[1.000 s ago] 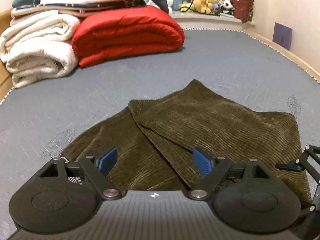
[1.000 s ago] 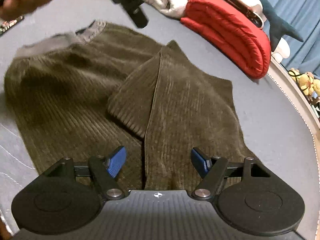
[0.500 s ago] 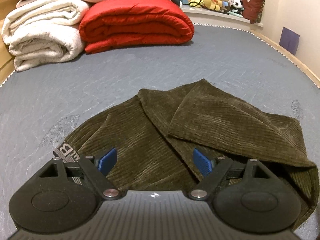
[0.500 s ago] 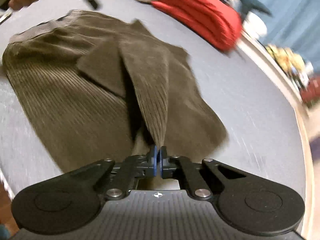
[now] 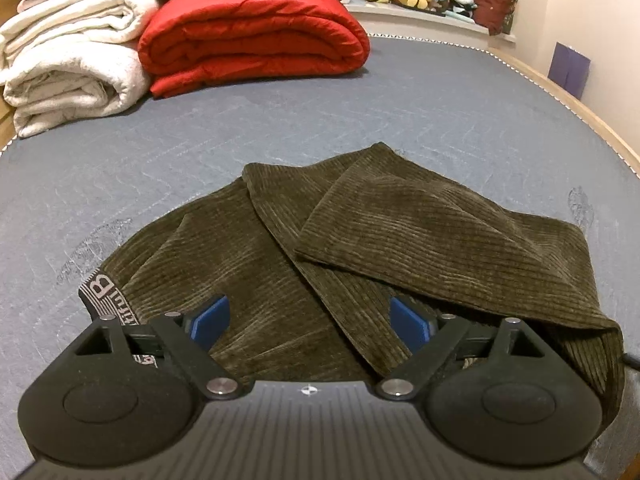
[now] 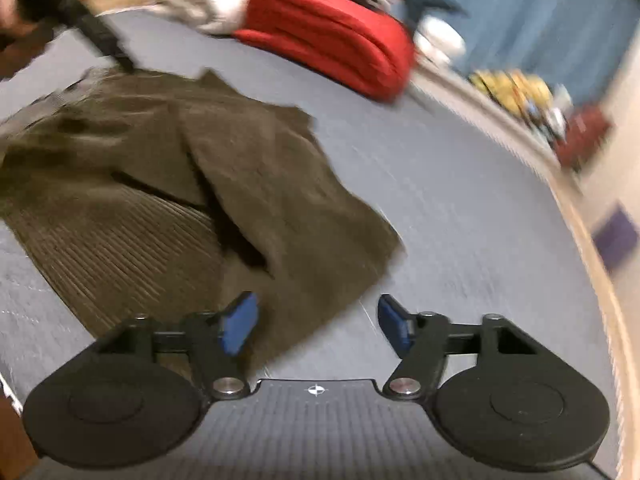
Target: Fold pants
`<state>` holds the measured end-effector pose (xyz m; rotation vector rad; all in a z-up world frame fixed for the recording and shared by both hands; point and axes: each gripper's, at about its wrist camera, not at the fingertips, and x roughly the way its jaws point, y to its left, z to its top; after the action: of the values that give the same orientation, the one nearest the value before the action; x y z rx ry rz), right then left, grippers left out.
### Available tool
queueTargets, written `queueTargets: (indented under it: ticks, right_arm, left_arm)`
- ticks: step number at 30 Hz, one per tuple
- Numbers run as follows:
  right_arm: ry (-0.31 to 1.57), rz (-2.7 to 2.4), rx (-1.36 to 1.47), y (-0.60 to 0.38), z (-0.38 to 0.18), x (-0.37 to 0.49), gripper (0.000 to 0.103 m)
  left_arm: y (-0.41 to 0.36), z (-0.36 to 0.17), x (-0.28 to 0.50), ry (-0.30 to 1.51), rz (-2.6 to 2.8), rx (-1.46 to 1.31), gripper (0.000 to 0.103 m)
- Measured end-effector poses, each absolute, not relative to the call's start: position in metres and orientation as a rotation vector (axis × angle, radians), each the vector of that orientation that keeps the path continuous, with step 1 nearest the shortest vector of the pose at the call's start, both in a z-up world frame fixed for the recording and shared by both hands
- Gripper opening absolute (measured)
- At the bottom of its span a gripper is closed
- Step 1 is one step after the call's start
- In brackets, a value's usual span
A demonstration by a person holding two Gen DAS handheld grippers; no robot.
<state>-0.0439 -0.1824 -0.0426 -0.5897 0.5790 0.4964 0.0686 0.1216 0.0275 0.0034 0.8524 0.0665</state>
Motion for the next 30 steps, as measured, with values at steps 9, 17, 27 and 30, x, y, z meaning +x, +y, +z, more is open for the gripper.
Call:
queueTargets:
  ticks: [9, 17, 27, 30]
  right_arm:
    - [0.656, 0.440, -0.795, -0.129, -0.079, -0.008, 0.021]
    - [0.608, 0.307, -0.667, -0.223, -0.032, -0.036, 0.007]
    - [0.919, 0.541, -0.597, -0.286, -0.055, -0.094, 0.015]
    - [0.799, 0.531, -0.553, -0.276, -0.026, -0.089, 0.044]
  left_arm:
    - [0.121, 0.025, 0.074, 0.873, 0.071, -0.027, 0.092]
    - [0.130, 0.029, 0.067, 0.864, 0.062, -0.047, 0.092]
    - [0.122, 0.034, 0.068, 0.865, 0.031, -0.059, 0.092]
    - [0.118, 0.030, 0.069, 0.874, 0.031, -0.044, 0.092]
